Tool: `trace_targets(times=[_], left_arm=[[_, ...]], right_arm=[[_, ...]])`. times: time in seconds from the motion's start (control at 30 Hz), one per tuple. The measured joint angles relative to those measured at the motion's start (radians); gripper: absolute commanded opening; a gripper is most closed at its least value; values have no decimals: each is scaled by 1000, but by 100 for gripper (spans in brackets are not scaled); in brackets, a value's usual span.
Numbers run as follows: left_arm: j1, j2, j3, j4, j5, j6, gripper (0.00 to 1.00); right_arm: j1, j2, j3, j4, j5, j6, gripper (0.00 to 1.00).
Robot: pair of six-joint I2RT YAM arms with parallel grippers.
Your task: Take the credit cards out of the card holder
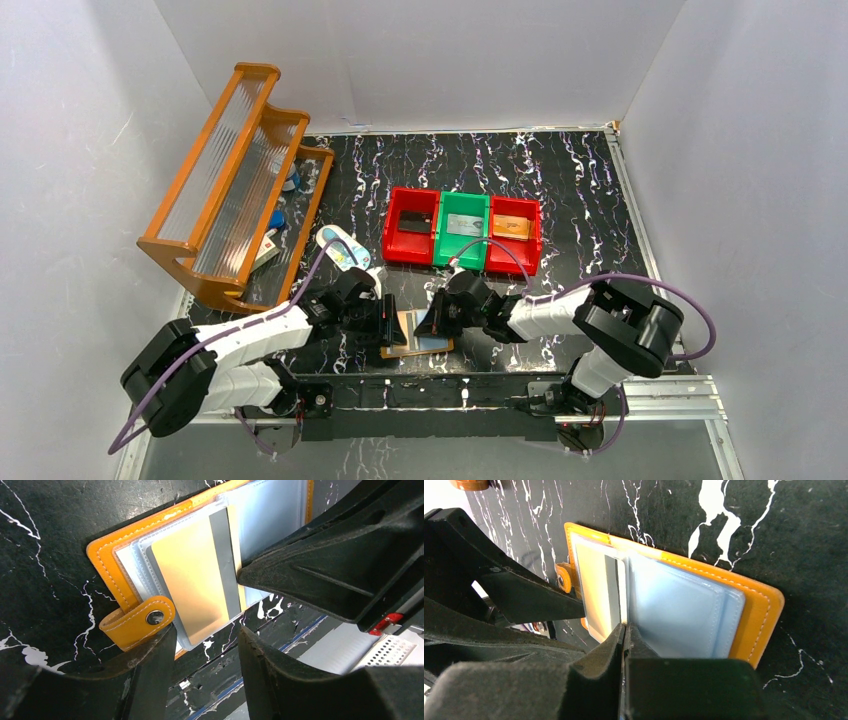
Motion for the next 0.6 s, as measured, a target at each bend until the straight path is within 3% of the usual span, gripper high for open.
trace_targets(times=[0.33,0.6], left_arm=[[-10,30,21,-21,-19,-13,48],[-9,35,21,-26,-21,-12,38]], right_arm=[[-4,-73,-6,-65,31,-5,7],[-23,-87,-40,-64,24,8,27]])
